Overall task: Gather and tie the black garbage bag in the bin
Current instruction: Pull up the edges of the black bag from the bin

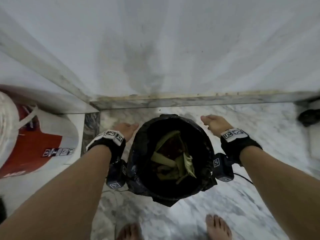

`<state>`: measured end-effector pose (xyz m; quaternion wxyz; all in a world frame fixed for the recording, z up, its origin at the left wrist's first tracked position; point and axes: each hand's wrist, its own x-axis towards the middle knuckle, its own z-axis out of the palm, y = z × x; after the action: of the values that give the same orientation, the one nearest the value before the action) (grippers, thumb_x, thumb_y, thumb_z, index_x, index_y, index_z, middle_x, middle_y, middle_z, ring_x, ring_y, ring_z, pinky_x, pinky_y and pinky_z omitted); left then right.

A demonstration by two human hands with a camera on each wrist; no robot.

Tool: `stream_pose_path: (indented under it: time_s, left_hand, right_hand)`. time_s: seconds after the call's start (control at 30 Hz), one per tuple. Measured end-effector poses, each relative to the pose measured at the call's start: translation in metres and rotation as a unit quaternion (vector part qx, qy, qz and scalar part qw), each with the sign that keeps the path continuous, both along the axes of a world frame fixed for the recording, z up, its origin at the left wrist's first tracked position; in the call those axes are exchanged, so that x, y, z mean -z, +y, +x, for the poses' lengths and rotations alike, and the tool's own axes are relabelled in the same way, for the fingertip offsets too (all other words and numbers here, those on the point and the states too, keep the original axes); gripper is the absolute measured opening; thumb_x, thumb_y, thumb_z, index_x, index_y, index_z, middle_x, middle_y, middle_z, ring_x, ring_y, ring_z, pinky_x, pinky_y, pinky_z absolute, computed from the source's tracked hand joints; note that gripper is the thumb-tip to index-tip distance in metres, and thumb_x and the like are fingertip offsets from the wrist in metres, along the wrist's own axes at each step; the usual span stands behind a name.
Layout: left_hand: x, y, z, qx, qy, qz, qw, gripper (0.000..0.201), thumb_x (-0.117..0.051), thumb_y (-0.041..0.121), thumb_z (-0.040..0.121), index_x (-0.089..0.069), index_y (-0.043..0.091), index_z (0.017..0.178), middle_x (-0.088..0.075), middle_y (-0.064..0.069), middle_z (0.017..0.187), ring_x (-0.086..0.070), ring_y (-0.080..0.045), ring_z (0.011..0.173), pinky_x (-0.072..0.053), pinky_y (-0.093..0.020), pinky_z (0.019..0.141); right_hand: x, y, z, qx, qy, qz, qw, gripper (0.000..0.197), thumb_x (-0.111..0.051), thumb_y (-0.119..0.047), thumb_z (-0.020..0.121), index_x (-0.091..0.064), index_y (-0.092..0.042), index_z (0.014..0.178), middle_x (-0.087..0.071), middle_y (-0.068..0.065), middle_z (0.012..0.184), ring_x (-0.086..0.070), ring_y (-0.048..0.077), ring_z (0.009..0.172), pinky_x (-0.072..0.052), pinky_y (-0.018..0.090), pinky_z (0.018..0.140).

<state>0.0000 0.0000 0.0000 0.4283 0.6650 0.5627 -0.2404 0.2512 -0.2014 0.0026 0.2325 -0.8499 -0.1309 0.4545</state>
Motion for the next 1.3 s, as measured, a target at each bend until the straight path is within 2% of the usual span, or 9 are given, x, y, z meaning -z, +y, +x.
stream_pose_path:
  time_s: [0.1, 0.3, 0.5, 0.67, 0.8, 0.93, 1.03, 1.17, 1.3]
  left_hand:
    - [0.031, 0.007, 0.009, -0.016, -0.005, -0.005, 1.0, 0.071, -0.044, 0.068, 0.073, -0.065, 0.015, 0.115, -0.064, -0.012, 0.126, -0.059, -0.033, 0.113, -0.046, -0.047, 0.099]
    - [0.037, -0.005, 0.037, 0.032, -0.048, -0.077, 0.995, 0.045, -0.04, 0.023, 0.095, -0.04, 0.015, 0.14, -0.052, -0.019, 0.133, -0.052, -0.039, 0.12, -0.048, -0.042, 0.09]
    - [0.032, 0.004, 0.037, -0.008, -0.078, -0.055, 0.995, 0.054, -0.051, 0.043, 0.088, -0.06, 0.003, 0.123, -0.058, -0.02, 0.131, -0.054, -0.034, 0.122, -0.043, -0.039, 0.1]
    - [0.01, 0.017, 0.049, -0.052, -0.187, 0.009, 0.981, 0.024, -0.064, 0.041, 0.079, -0.065, 0.024, 0.063, -0.067, -0.003, 0.079, -0.065, -0.027, 0.088, -0.049, -0.034, 0.082]
    - [-0.007, 0.01, 0.038, -0.021, -0.208, 0.081, 0.974, 0.024, -0.057, 0.043, 0.083, -0.061, 0.021, 0.073, -0.065, -0.003, 0.077, -0.064, -0.027, 0.082, -0.048, -0.036, 0.076]
    - [-0.036, -0.008, 0.001, 0.179, -0.125, 0.125, 0.968, 0.035, -0.06, 0.055, 0.077, -0.06, 0.019, 0.072, -0.058, 0.004, 0.066, -0.056, -0.016, 0.067, -0.04, -0.032, 0.062]
    - [-0.054, -0.02, -0.033, 0.329, -0.044, 0.127, 0.935, 0.029, -0.06, 0.052, 0.078, -0.065, 0.023, 0.08, -0.061, 0.001, 0.075, -0.059, -0.021, 0.074, -0.044, -0.031, 0.066]
    - [-0.079, -0.024, -0.078, 0.309, 0.034, 0.085, 0.947, 0.008, -0.067, 0.041, 0.074, -0.068, 0.035, 0.079, -0.065, 0.003, 0.077, -0.061, -0.017, 0.075, -0.048, -0.029, 0.07]
    - [-0.107, -0.019, -0.119, 0.239, 0.092, 0.079, 0.963, 0.02, -0.067, 0.041, 0.075, -0.075, 0.024, 0.081, -0.068, -0.001, 0.067, -0.063, -0.018, 0.066, -0.05, -0.028, 0.064]
  right_hand:
    - [0.028, 0.008, -0.001, -0.009, 0.062, -0.012, 0.998, 0.03, -0.051, -0.031, 0.092, -0.065, -0.013, 0.112, -0.064, 0.011, 0.125, -0.056, 0.026, 0.102, -0.042, 0.029, 0.072]
    - [0.039, 0.01, -0.004, -0.056, 0.115, -0.078, 0.989, 0.033, -0.041, -0.017, 0.092, -0.061, -0.018, 0.066, -0.059, 0.006, 0.072, -0.055, 0.024, 0.07, -0.046, 0.033, 0.065]
    - [0.029, 0.02, 0.008, -0.112, -0.026, 0.0, 0.993, 0.015, -0.059, -0.02, 0.088, -0.071, -0.01, 0.086, -0.068, 0.014, 0.091, -0.062, 0.029, 0.091, -0.041, 0.028, 0.077]
    - [0.012, 0.03, 0.005, -0.094, -0.11, 0.115, 0.983, 0.017, -0.049, -0.02, 0.094, -0.055, -0.011, 0.08, -0.056, 0.009, 0.079, -0.051, 0.019, 0.077, -0.035, 0.028, 0.068]
    - [-0.009, 0.014, -0.006, -0.138, -0.154, 0.114, 0.972, 0.028, -0.068, -0.043, 0.078, -0.057, -0.017, 0.077, -0.055, -0.002, 0.064, -0.053, 0.018, 0.063, -0.04, 0.034, 0.061]
    - [-0.026, -0.021, -0.008, -0.311, -0.179, -0.005, 0.933, 0.024, -0.074, -0.018, 0.075, -0.061, -0.017, 0.095, -0.053, 0.001, 0.082, -0.058, 0.029, 0.082, -0.038, 0.03, 0.067]
    - [-0.04, -0.054, -0.012, -0.296, -0.223, -0.038, 0.928, 0.023, -0.057, 0.003, 0.076, -0.063, -0.012, 0.093, -0.056, 0.009, 0.091, -0.056, 0.035, 0.09, -0.037, 0.032, 0.07]
    - [-0.06, -0.093, -0.022, -0.29, -0.24, -0.074, 0.923, 0.019, -0.056, 0.004, 0.076, -0.064, -0.006, 0.089, -0.053, 0.01, 0.087, -0.057, 0.036, 0.088, -0.037, 0.033, 0.068]
    - [-0.084, -0.117, -0.017, -0.143, -0.238, -0.13, 0.952, 0.009, -0.065, -0.008, 0.078, -0.068, -0.011, 0.086, -0.065, 0.014, 0.079, -0.059, 0.033, 0.072, -0.04, 0.029, 0.061]
